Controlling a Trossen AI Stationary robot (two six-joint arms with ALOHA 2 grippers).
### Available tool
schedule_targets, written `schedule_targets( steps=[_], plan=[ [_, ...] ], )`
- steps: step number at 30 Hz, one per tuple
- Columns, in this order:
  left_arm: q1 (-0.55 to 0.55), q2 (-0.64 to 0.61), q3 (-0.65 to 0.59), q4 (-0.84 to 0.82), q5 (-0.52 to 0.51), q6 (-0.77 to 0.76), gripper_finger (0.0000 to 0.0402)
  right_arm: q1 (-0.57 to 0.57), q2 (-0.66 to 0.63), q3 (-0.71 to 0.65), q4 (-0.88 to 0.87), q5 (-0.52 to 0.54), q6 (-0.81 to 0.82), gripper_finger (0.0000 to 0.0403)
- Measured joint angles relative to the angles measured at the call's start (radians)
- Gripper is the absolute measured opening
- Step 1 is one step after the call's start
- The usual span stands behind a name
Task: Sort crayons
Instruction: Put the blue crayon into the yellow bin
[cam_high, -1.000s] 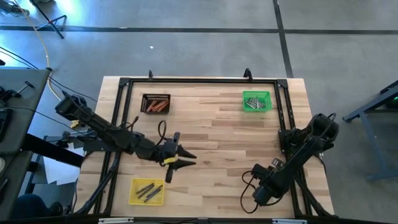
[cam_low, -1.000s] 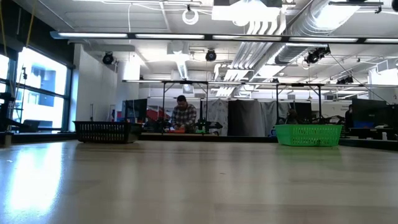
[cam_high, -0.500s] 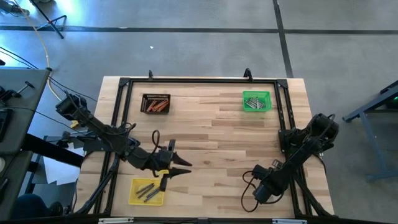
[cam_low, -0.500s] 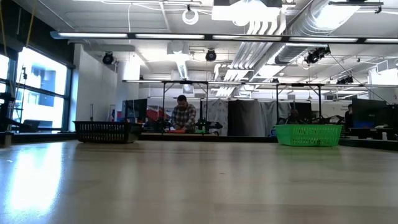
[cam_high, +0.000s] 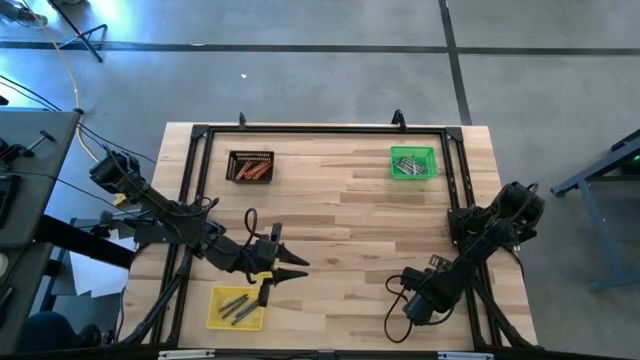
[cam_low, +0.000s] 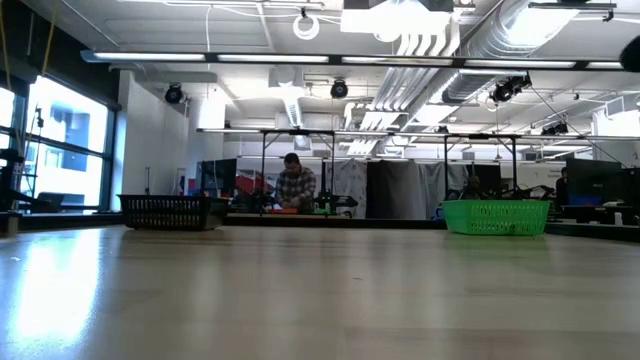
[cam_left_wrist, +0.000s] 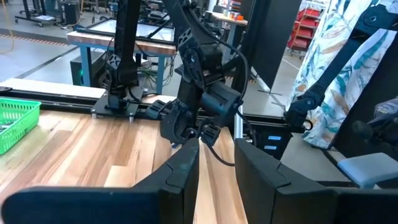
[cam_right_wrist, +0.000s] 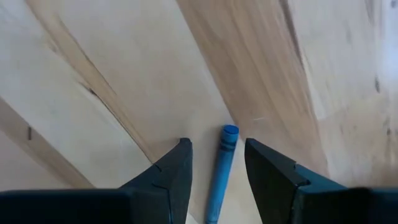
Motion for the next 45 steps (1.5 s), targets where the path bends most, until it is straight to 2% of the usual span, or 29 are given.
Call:
schedule_targets(
  steps=[7, 15, 19, 26, 40, 45],
  plan=[
    [0.000, 0.000, 0.000, -0.003, 0.001, 0.000, 0.0090, -0.011, -0.011, -0.089, 0.110, -0.033, 0.006, 0.0139],
    [0.000, 0.000, 0.000, -0.003, 0.001, 0.000, 0.0090, -0.025, -0.036, -0.106, 0.134, -0.011, 0.018, 0.0135],
    [0.000, 0.000, 0.000, -0.003, 0.001, 0.000, 0.0090, -0.026, -0.069, -0.108, 0.147, 0.011, 0.070, 0.0103],
    [0.000, 0.000, 0.000, -0.004, 0.001, -0.007, 0.0090, -0.028, -0.079, -0.109, 0.177, 0.031, 0.156, 0.0011],
    [-0.049, 0.000, 0.000, -0.014, 0.002, -0.009, 0.0090, -0.028, -0.090, -0.108, 0.206, 0.053, 0.171, 0.0003],
    [-0.066, 0.000, 0.000, -0.015, 0.001, -0.009, 0.0090, -0.029, -0.153, -0.107, 0.206, 0.151, 0.182, 0.0002]
  ],
)
